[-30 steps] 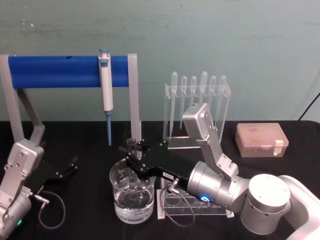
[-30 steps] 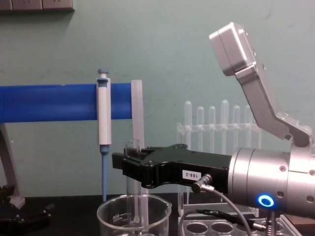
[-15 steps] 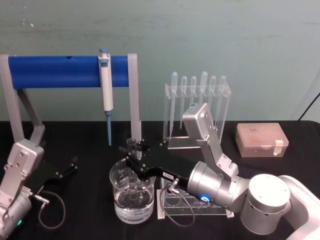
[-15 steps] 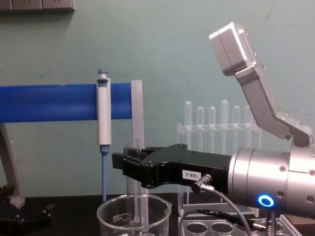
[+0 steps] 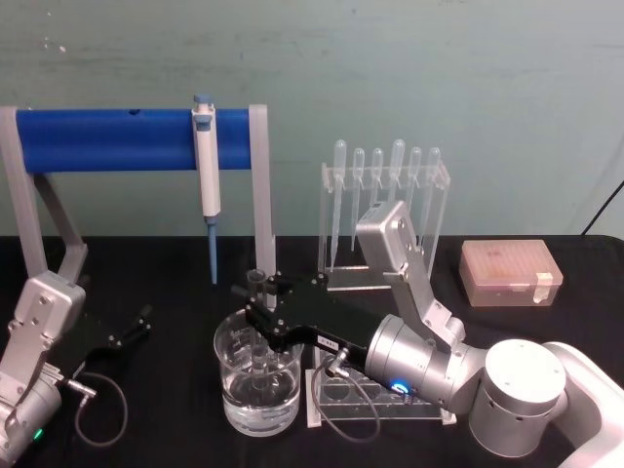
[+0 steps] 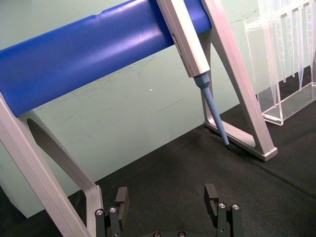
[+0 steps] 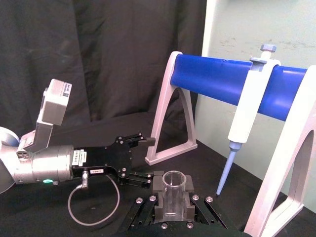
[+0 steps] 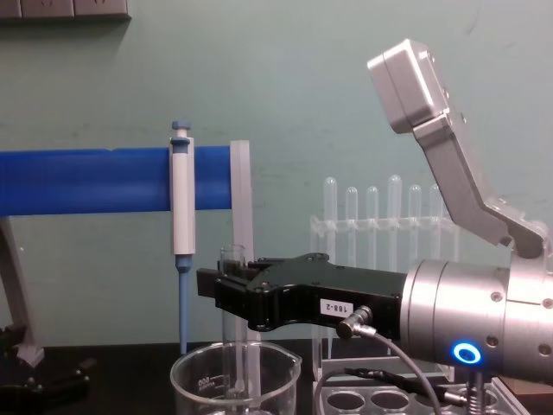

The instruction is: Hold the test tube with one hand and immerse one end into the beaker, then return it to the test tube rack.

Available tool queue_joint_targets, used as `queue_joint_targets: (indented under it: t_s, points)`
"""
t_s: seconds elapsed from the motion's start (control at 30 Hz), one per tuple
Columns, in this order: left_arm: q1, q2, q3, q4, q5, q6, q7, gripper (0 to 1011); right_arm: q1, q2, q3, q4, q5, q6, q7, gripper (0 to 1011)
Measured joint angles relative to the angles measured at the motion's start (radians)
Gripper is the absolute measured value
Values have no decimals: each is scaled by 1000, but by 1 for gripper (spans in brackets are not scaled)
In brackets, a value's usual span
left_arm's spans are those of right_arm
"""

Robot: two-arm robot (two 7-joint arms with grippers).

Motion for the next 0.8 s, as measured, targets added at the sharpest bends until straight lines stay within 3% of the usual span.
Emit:
queue_joint_targets:
  t_s: [0.8]
  points:
    - [0, 0, 0, 0, 0, 0, 0, 1000, 0, 0, 0, 0, 0, 0, 0, 225]
